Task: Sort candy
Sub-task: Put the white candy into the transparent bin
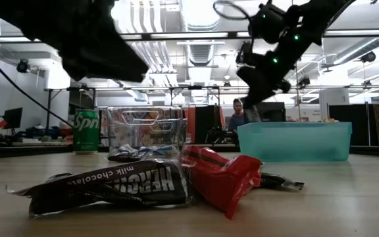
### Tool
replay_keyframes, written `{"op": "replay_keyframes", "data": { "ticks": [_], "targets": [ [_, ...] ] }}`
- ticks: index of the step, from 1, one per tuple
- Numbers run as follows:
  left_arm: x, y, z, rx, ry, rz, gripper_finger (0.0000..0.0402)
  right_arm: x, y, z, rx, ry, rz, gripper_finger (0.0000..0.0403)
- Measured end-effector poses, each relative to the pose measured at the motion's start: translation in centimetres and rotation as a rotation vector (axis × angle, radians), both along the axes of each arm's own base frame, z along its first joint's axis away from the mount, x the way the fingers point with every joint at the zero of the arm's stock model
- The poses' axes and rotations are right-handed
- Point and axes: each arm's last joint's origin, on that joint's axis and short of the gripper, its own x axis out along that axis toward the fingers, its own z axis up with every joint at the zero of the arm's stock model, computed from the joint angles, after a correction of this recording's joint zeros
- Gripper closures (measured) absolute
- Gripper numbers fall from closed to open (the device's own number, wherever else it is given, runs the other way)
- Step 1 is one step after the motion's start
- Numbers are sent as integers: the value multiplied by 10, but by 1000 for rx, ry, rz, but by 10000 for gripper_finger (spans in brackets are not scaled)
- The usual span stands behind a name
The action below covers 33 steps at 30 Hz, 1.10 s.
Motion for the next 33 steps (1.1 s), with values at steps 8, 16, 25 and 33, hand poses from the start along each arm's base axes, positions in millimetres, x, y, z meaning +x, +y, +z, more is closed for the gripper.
{"op": "replay_keyframes", "data": {
  "ticks": [8, 16, 25, 33],
  "targets": [
    [-25, 15, 10, -52, 109, 83, 243, 28, -3, 16, -47, -309, 240, 383],
    [-37, 19, 16, -132, 181, 61, 247, 61, -10, 1, -120, -520, 370, 383],
    [-33, 17, 4, -113, 222, 64, 248, 92, -17, -21, -120, -560, 383, 344],
    [-31, 16, -2, -101, 238, 67, 248, 114, -15, -11, -133, -581, 461, 373]
  ]
}}
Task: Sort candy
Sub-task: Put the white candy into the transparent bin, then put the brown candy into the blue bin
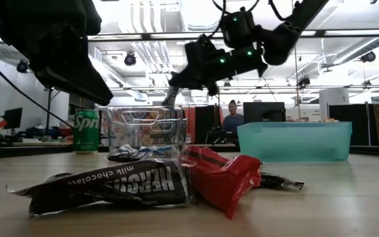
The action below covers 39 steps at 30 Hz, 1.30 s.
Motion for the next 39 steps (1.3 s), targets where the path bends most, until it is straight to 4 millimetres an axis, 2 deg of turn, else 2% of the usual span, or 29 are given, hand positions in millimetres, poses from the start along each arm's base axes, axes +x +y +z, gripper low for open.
{"op": "replay_keyframes", "data": {
  "ticks": [4, 8, 12, 15, 22, 27, 33, 39],
  "targets": [
    [0, 0, 0, 4, -1, 4, 248, 12, 1, -2, 26, 93, 45, 350],
    [0, 1, 0, 8, -1, 3, 248, 23, 0, -9, 56, 184, 59, 284],
    [0, 1, 0, 35, 3, -8, 248, 27, -1, -2, 68, 213, 60, 224],
    [0, 2, 1, 75, -5, 1, 248, 23, 2, 4, 88, 262, 77, 192],
    [7, 1, -15, 206, 32, 0, 239, -8, 26, 33, 104, 372, 141, 173],
    [20, 3, -33, 326, 109, -76, 215, -37, 54, 57, 66, 342, 202, 175],
    [32, 26, -48, 406, 248, -134, 206, -70, 84, 71, 61, 293, 264, 174],
    [36, 50, -55, 381, 357, -207, 217, -86, 105, 78, 75, 245, 318, 174]
  ]
}}
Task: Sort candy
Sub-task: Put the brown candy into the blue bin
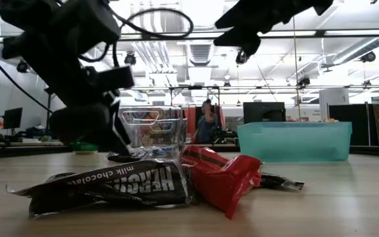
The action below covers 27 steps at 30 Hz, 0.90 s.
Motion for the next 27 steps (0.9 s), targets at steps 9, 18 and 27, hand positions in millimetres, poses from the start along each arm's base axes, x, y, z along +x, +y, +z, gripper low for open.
{"op": "replay_keyframes", "data": {
  "ticks": [9, 18, 27],
  "targets": [
    [-6, 19, -11, -68, 49, 9, 239, -1, 14, -2, 9, 7, 44, 174],
    [-9, 19, -15, -120, 35, 17, 307, -1, 26, -2, 2, 6, 87, 174],
    [1, 3, -9, -193, -134, -36, 384, -9, 47, -30, -64, -3, 195, 174]
  ]
}}
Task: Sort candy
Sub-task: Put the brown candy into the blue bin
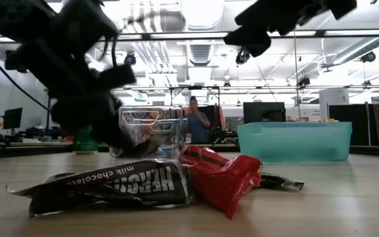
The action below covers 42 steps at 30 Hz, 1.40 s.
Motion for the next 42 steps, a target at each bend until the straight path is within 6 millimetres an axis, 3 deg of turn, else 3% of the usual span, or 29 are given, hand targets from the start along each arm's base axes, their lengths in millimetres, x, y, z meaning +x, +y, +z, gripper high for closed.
{"op": "replay_keyframes", "data": {
  "ticks": [7, 12, 16, 27, 34, 38, 42],
  "targets": [
    [16, -32, 29, -120, -384, -93, 397, -13, 9, -30, -43, -131, 63, 174],
    [22, -44, 49, -191, -618, -125, 397, -21, 8, -39, -27, -250, 64, 174],
    [31, -48, 51, -197, -737, -133, 397, -24, 9, -41, -15, -306, 74, 174],
    [81, -64, 39, -111, -849, -168, 396, -25, 18, -37, -20, -335, 116, 175],
    [95, -66, 44, -119, -887, -158, 396, -26, 21, -37, 4, -333, 198, 178],
    [95, -66, 45, -126, -897, -154, 396, -26, 21, -37, 5, -332, 204, 205],
    [95, -65, 46, -133, -904, -150, 396, -26, 21, -37, 5, -332, 205, 257]
  ]
}}
